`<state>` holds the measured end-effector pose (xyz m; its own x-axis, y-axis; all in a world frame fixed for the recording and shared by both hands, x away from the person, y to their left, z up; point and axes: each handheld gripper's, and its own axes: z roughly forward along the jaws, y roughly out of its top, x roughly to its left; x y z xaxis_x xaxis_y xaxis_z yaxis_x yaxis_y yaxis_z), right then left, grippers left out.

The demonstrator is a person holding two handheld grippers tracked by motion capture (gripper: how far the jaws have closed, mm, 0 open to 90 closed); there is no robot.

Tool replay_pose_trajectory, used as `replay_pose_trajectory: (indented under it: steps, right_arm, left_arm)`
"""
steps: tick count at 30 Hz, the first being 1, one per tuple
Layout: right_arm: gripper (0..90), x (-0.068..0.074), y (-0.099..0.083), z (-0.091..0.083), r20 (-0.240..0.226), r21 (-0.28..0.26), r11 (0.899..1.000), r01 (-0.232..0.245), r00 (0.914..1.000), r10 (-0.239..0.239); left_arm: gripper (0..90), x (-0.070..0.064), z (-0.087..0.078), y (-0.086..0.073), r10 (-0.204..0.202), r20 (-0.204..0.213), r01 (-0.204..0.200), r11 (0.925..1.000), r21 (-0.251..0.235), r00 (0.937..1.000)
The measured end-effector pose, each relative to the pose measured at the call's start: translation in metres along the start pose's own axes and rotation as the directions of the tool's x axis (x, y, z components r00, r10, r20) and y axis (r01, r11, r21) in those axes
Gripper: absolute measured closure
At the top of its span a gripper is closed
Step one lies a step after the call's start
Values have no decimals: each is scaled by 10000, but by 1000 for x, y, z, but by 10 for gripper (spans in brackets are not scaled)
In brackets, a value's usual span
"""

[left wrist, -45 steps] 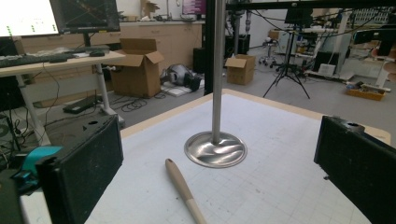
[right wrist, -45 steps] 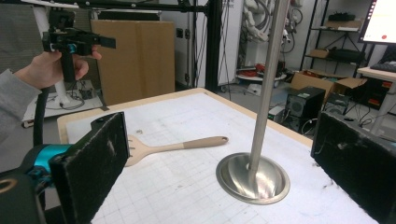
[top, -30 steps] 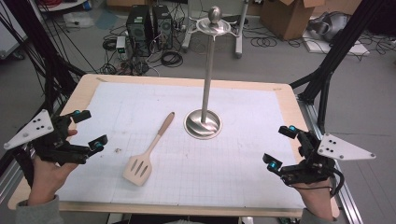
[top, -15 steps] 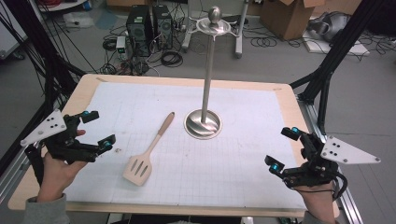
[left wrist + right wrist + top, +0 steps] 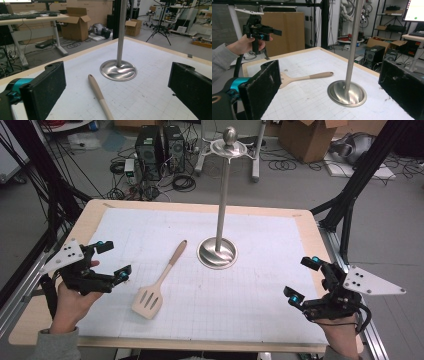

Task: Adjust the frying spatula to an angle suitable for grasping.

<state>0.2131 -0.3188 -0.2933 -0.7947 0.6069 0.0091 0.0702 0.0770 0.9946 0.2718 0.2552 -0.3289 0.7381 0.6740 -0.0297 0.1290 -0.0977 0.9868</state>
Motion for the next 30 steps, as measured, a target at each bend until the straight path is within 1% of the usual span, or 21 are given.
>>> replay_pose_trajectory:
  steps: [6, 8, 10, 13, 14, 15, 16, 17, 19, 20, 22, 24, 26, 28, 29, 30]
  right_arm:
    - [30, -1, -2, 1, -13, 88, 9999, -60, 10000, 60]
    - [30, -1, -2, 1, -13, 87, 10000, -48, 10000, 48]
    - [30, -1, -2, 1, -14, 98, 9999, -74, 10000, 74]
    - [30, 0, -1, 1, -51, 92, 9999, -54, 10000, 54]
    - [30, -1, -2, 2, -49, 87, 10000, -35, 10000, 36]
    - [30, -1, -2, 2, -49, 87, 10000, -35, 10000, 36]
    - [30, -1, -2, 2, -22, 83, 10000, -33, 10000, 33]
    - [30, -1, -2, 2, -22, 83, 10000, -33, 10000, 33]
    - [30, -1, -2, 2, -50, 95, 10000, -27, 10000, 27]
    - [30, -1, -3, 2, -71, 141, 9999, -75, 9999, 76]
    - [30, -1, -3, 2, -62, 138, 9999, -26, 10000, 27]
    - [30, -1, -3, 3, -14, 129, 9999, -78, 10000, 78]
    - [30, -2, -3, 3, 6, 116, 9999, -82, 10000, 82]
    - [30, -1, -3, 3, -11, 121, 9998, -153, 9999, 153]
    - [30, -2, -3, 3, -33, 127, 9999, -72, 10000, 73]
    - [30, -2, -3, 3, -1, 156, 9998, -140, 9999, 140]
  left_arm:
    - [19, 2, 6, -6, -95, -56, 96, 9999, 140, 9999]
    - [19, 2, 7, -8, -178, -18, 178, 9997, 153, 9998]
    - [19, 2, 9, -9, -155, -56, 156, 9997, 210, 9999]
    - [19, 1, 13, -12, -172, 4, 172, 9994, 300, 9999]
    - [54, 0, 14, -12, -90, -25, 91, 9991, 413, 10000]
    - [54, 0, 15, -12, -8, 9, 8, 9984, 561, 10000]
    - [90, -1, 16, -13, 20, 42, -22, 9978, 667, 10000]
    - [90, -1, 17, -14, 56, 48, -59, 9974, 714, 10000]
    - [100, -1, 20, -15, -26, 122, 17, 9971, 762, 9999]
    - [119, -2, 21, -16, -71, 139, 59, 9967, 813, 9999]
    - [135, -2, 24, -19, -56, -10, 57, 9949, 1011, 10000]
    - [168, -1, 26, -22, -253, 190, 230, 9932, 1144, 9995]
    - [173, 0, 29, -25, -351, 181, 328, 9929, 1146, 9992]
    - [189, -1, 31, -28, -431, 223, 400, 9913, 1251, 9988]
    - [196, -1, 33, -29, -455, 224, 422, 9908, 1284, 9987]
    - [213, -1, 34, -30, -451, 212, 418, 9898, 1359, 9988]
